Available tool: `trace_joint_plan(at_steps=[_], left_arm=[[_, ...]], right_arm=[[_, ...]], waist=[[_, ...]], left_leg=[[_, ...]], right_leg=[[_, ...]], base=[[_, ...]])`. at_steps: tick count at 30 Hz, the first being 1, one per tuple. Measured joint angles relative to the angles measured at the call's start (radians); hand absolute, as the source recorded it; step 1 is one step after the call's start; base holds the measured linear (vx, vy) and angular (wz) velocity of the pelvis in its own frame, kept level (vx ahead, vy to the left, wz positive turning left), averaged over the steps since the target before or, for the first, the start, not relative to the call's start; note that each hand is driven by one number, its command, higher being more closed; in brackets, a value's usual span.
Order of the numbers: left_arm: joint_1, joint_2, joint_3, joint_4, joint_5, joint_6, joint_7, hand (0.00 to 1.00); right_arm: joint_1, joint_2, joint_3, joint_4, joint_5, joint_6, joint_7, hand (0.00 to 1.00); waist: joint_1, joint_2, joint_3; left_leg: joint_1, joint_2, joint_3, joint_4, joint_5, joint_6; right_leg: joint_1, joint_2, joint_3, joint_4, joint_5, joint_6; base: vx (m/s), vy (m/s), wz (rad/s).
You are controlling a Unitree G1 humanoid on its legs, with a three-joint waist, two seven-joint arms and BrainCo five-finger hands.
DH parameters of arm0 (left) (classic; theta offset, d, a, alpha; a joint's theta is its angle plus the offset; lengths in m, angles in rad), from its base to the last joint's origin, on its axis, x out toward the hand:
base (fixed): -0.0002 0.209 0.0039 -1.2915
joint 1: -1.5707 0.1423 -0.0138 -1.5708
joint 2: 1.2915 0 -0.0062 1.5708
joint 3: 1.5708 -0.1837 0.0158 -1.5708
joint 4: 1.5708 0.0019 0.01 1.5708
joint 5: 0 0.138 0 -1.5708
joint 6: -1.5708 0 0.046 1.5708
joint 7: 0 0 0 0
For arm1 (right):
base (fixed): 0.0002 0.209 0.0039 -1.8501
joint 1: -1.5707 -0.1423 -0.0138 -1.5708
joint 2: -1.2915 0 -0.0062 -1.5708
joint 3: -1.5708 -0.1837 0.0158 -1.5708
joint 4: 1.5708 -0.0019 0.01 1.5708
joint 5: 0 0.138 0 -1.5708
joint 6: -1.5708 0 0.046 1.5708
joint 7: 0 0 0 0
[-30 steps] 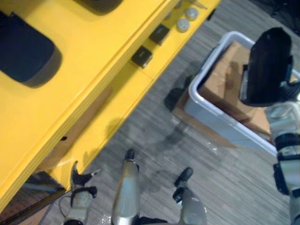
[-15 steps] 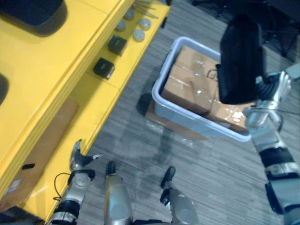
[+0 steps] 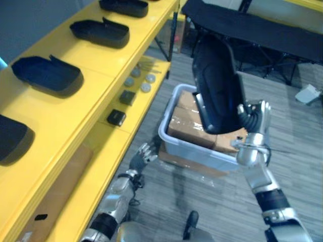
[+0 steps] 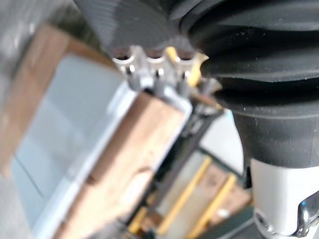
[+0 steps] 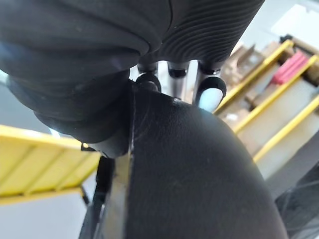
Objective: Walk over and take plastic housings, then place them on the shelf
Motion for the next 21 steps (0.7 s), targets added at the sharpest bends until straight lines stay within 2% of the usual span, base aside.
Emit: trace_joint_plan(at_steps=[2,5,10,21], left_arm=[[-0.003,-0.021,-0.001,0.0,-0.061,0.005,0.001,0.0],[-0.026,-0.032,-0.002,0.001,-0.103,0.008,0.001,0.0],[-0.033,-0.043,-0.006,0.003,-0.093,0.015,0.016,0.0],[-0.062,-0.05,-0.045,0.004,-0.042,0.016,0.024,0.0]], right_arm=[[0.032,0.028,0.018,0.0,-0.01,-0.022,0.0,1.0],[0.05,0.042,0.047,0.0,-0.031,-0.062,-0.001,1.0],[0.054,0.067,0.083,0.0,-0.052,-0.12,-0.002,1.0],[0.054,0.107,0.236,-0.004,-0.067,-0.136,0.043,1.0]], waist=[[-0.012,-0.004,-0.017],[-0.012,-0.012,-0.026],[-0.011,-0.017,-0.043],[-0.01,-0.019,-0.062]], left_leg=[[0.015,-0.001,0.0,-0.02,0.005,0.0],[0.032,-0.003,0.003,-0.056,0.025,0.006],[0.049,-0.006,0.0,-0.087,0.051,-0.001],[0.049,-0.011,-0.002,-0.082,0.053,0.0]], right_leg=[[0.014,-0.001,-0.009,0.0,-0.01,0.007],[0.015,-0.002,-0.012,-0.001,-0.013,0.007],[0.014,-0.002,-0.016,0.0,-0.004,0.01],[0.017,-0.008,-0.016,-0.001,0.001,0.013]], base=[[-0.08,-0.007,0.02],[-0.05,0.003,0.01],[0.01,0.008,0.03],[0.01,0.003,0.01]])
